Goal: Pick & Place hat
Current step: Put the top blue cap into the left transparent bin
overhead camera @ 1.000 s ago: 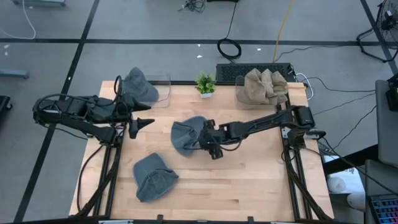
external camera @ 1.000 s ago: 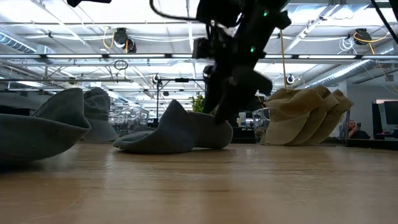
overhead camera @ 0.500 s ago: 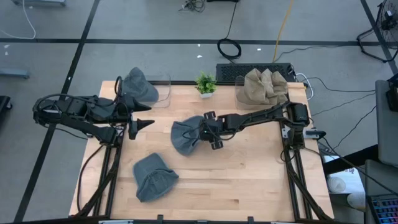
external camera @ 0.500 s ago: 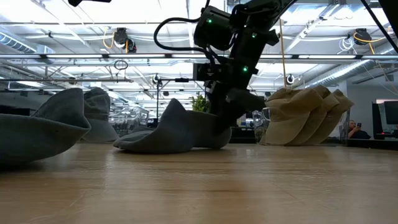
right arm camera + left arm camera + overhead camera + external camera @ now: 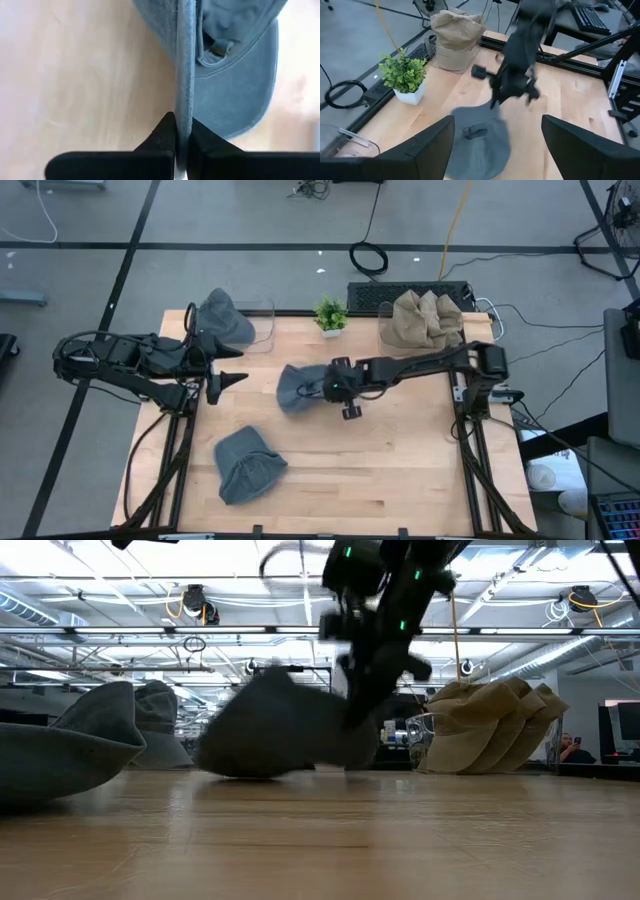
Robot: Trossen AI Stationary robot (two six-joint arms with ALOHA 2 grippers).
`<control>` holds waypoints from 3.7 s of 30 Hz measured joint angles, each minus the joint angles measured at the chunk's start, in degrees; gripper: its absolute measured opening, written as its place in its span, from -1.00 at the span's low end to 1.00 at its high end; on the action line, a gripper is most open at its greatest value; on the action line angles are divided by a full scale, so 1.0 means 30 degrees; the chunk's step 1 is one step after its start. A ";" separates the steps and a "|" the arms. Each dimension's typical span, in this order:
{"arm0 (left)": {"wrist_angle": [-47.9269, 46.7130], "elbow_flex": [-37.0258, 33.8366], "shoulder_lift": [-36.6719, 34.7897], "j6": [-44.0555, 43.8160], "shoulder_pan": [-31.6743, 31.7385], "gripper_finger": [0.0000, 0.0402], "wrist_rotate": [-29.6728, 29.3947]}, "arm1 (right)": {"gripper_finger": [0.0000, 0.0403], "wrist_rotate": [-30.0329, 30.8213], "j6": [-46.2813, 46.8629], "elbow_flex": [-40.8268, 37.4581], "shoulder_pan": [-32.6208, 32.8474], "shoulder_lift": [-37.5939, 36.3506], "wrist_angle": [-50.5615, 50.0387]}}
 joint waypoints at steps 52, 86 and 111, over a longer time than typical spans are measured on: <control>0.6853 0.0015 0.4457 1.5178 -0.0714 0.53 0.1113 | -1.00 -0.4078 0.5443 0.0015 0.0860 -0.8955 0.2251; 0.6530 0.0021 0.2957 1.1853 -0.0547 -0.89 0.2730 | -0.67 -0.3521 0.6905 0.0044 0.0646 -0.9023 0.2191; 0.4167 0.5893 0.1743 0.4026 0.0233 -0.89 0.0497 | 0.08 0.6893 0.4994 0.0029 0.1683 -1.0508 0.5049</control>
